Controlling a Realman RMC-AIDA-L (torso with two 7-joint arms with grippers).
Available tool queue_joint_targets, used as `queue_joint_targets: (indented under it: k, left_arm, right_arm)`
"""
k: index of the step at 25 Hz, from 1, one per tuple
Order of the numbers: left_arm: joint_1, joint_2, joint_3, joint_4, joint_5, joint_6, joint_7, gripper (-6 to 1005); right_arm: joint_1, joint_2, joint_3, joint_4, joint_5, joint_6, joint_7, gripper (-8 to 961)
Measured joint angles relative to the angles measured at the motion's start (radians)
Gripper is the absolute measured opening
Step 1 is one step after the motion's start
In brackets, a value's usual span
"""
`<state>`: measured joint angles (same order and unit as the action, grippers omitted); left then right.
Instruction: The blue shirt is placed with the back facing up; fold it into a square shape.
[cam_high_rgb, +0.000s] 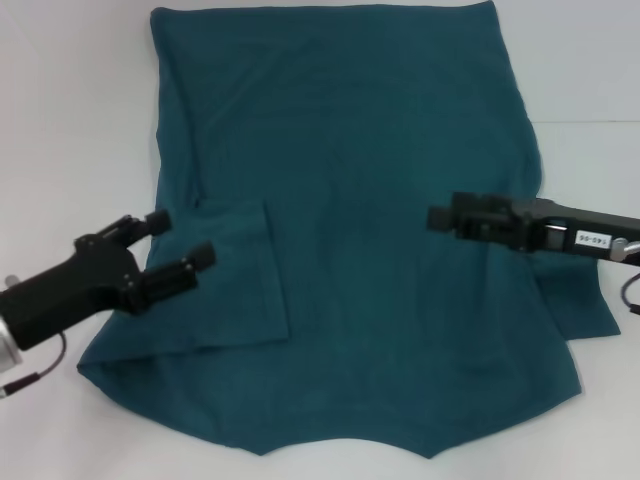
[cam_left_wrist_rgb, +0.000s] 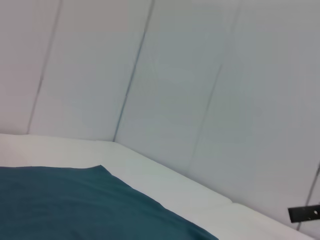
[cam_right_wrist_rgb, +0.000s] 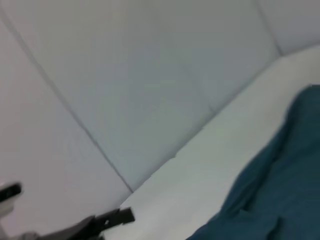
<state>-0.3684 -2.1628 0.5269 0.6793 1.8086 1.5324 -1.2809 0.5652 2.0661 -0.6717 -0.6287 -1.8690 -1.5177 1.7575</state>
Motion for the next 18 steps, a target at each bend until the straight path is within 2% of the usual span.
queue_joint_targets:
  k: [6, 10, 15, 18]
  left_arm:
    - [-0.014, -0.001, 0.113, 0.008, 0.056, 0.007, 0.038, 886]
    - [-0.037, 0.000, 0.162, 0.011, 0.126, 0.036, 0.040, 885]
    - [-0.043, 0.000, 0.192, 0.011, 0.133, 0.046, 0.047, 885]
    - [-0.043, 0.000, 0.194, 0.008, 0.135, 0.052, 0.051, 885]
  right_arm:
    - [-0.047, -0.009, -0.001, -0.067, -0.015, 0.070, 0.165, 891]
    - [-0.062, -0.040, 0.000, -0.082, -0.048, 0.115, 0.280, 890]
    - [-0.075, -0.079, 0.000, -0.083, -0.099, 0.179, 0.391, 890]
    - [-0.081, -0.092, 0.001, -0.076, -0.138, 0.206, 0.435, 890]
